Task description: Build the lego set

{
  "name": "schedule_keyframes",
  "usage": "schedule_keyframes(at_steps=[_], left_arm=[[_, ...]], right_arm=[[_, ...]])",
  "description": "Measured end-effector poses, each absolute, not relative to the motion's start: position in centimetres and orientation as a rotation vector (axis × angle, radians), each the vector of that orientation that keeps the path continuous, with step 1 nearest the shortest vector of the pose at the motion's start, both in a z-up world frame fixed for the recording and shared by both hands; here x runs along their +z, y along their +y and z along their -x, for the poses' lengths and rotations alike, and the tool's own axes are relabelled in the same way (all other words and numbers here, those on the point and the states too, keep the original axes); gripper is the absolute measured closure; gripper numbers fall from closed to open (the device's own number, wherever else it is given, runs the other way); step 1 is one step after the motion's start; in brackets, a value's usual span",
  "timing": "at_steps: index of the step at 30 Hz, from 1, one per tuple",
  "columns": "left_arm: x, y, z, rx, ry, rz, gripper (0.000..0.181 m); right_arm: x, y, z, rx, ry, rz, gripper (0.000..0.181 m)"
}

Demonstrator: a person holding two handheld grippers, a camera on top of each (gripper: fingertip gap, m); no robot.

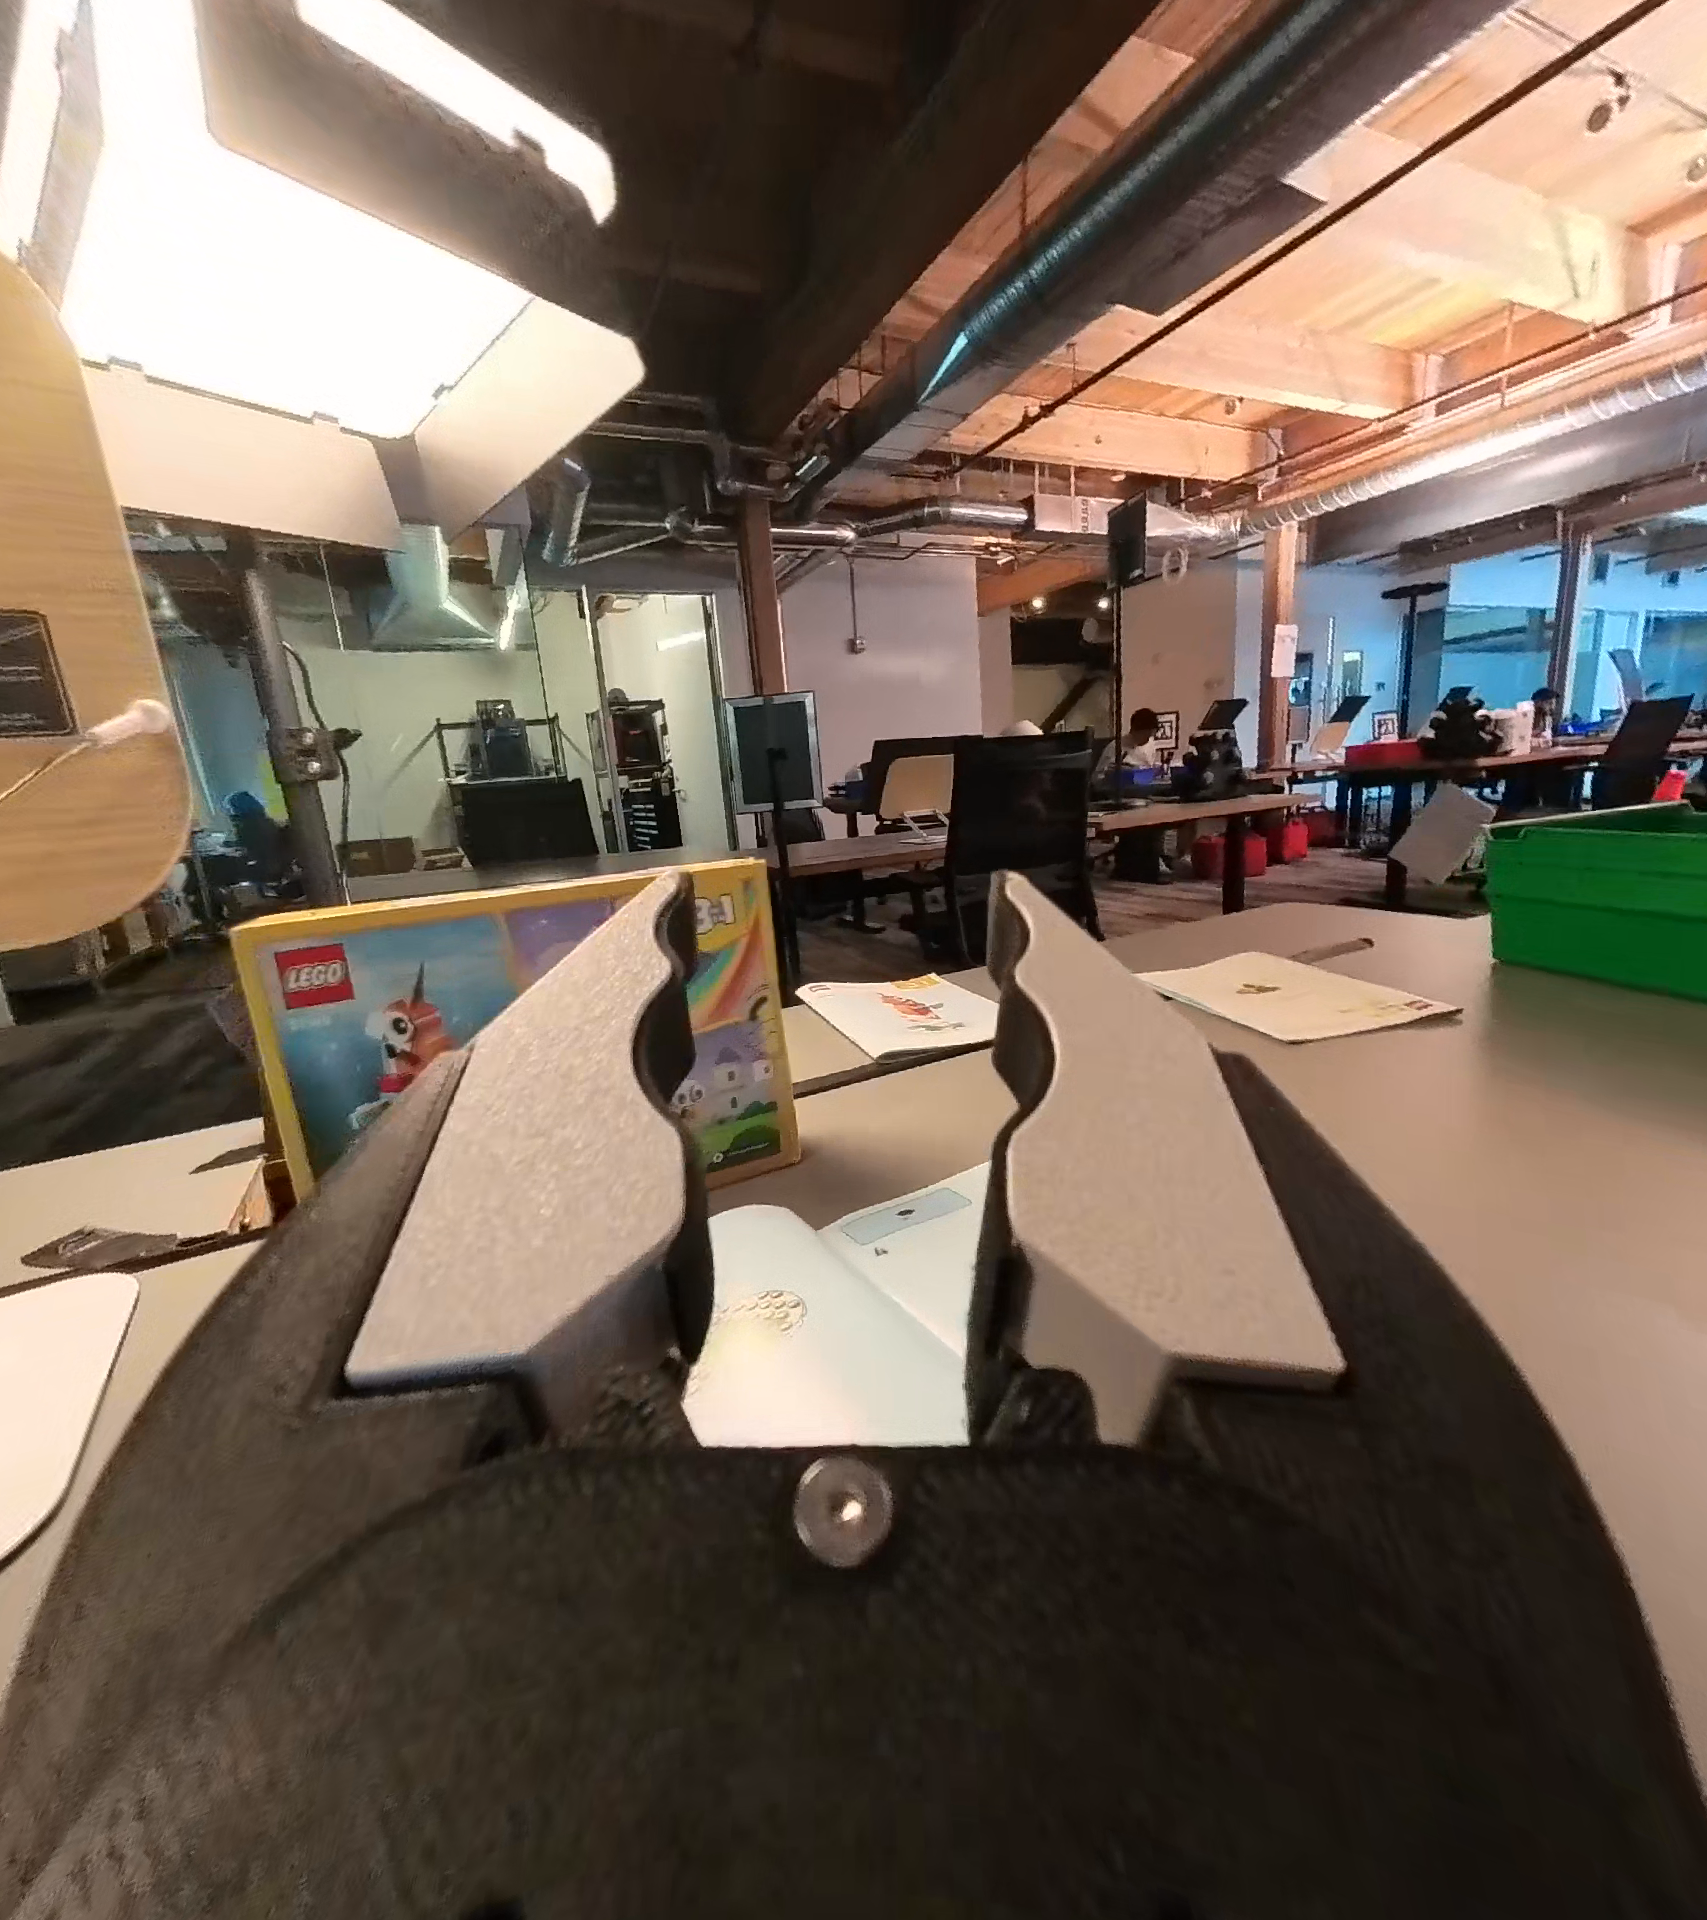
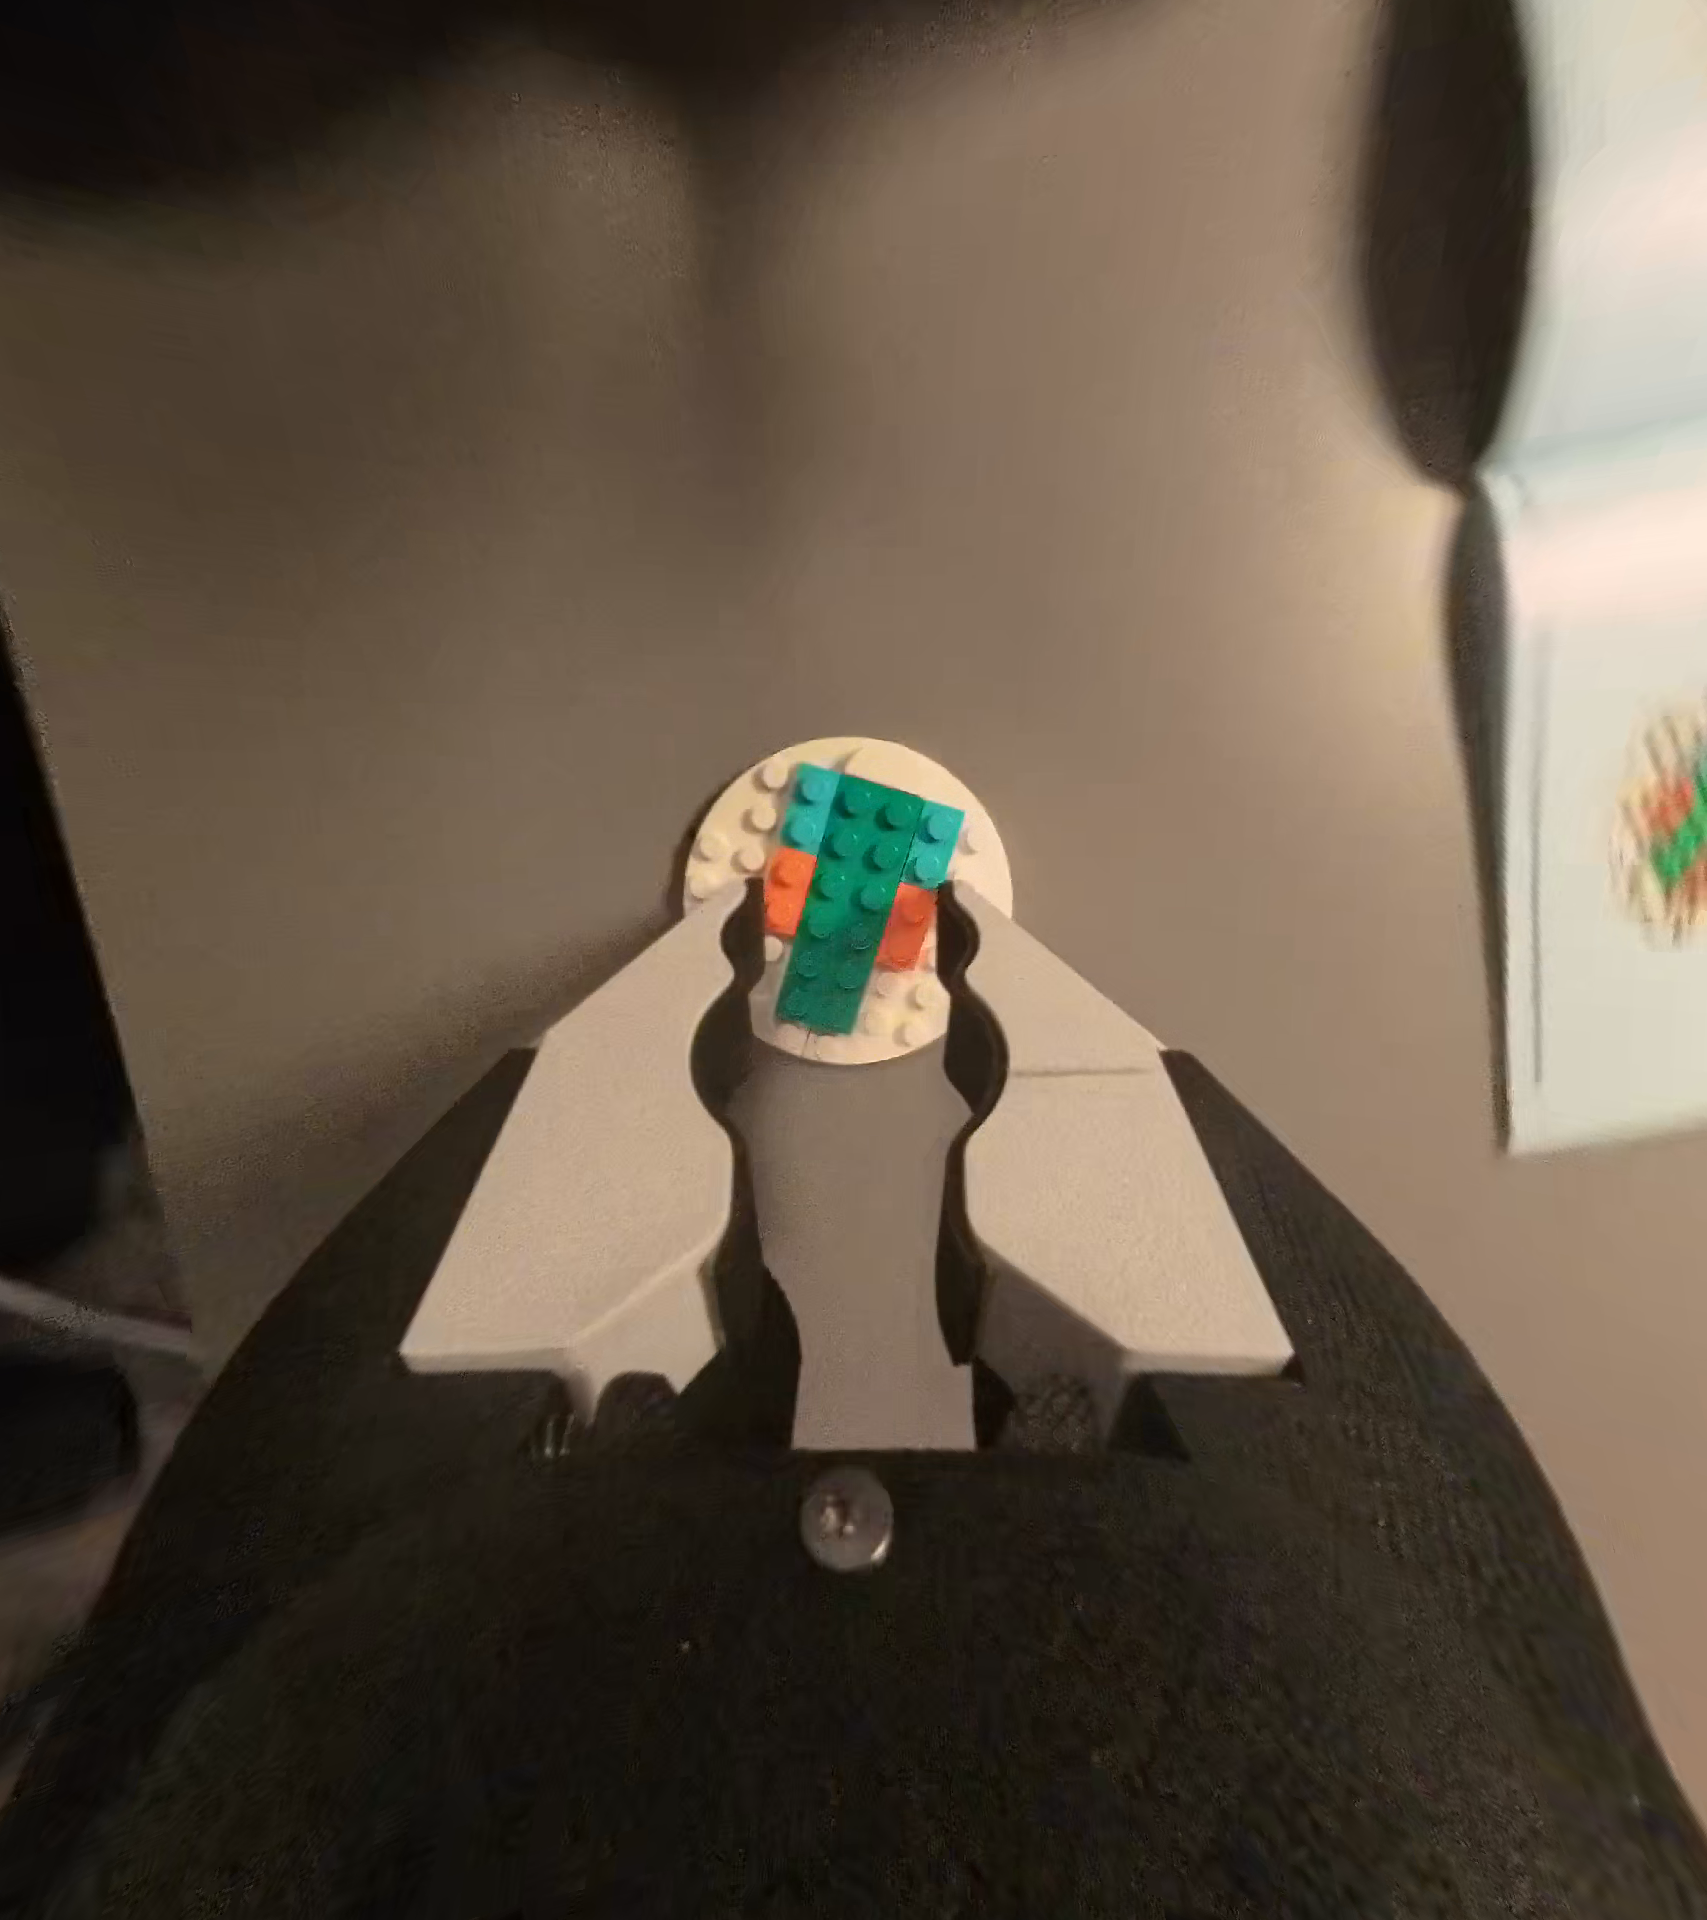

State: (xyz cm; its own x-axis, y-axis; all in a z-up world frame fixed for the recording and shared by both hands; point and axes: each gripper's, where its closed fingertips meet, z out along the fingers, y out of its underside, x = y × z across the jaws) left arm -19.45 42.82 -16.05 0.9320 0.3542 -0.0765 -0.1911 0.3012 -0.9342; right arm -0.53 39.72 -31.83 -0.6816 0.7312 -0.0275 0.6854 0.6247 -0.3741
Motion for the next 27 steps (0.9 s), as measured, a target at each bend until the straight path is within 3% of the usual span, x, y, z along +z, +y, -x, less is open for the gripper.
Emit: schedule_keyframes(at_steps=[1,6,10,15,27], left_arm=[[-16.0,42.8,19.5,0.367,-0.154,1.212,0.126],[-16.1,43.0,19.2,0.381,-0.131,1.217,0.127],[-16.1,43.3,18.6,0.396,-0.097,1.224,0.127],[-16.0,43.3,18.4,0.402,-0.085,1.218,0.127],[-15.9,43.4,18.4,0.408,-0.078,1.217,0.127]], right_arm=[[-31.8,39.5,0.2,0.512,-2.821,1.034,0.149],[-31.9,39.0,-0.1,0.286,-3.093,0.312,0.147],[-31.5,38.0,1.8,0.122,-2.984,-0.01,0.108],[-31.7,38.7,0.5,0.153,-2.915,0.168,0.093],[-30.8,42.3,4.1,0.165,-2.648,0.485,0.101]])
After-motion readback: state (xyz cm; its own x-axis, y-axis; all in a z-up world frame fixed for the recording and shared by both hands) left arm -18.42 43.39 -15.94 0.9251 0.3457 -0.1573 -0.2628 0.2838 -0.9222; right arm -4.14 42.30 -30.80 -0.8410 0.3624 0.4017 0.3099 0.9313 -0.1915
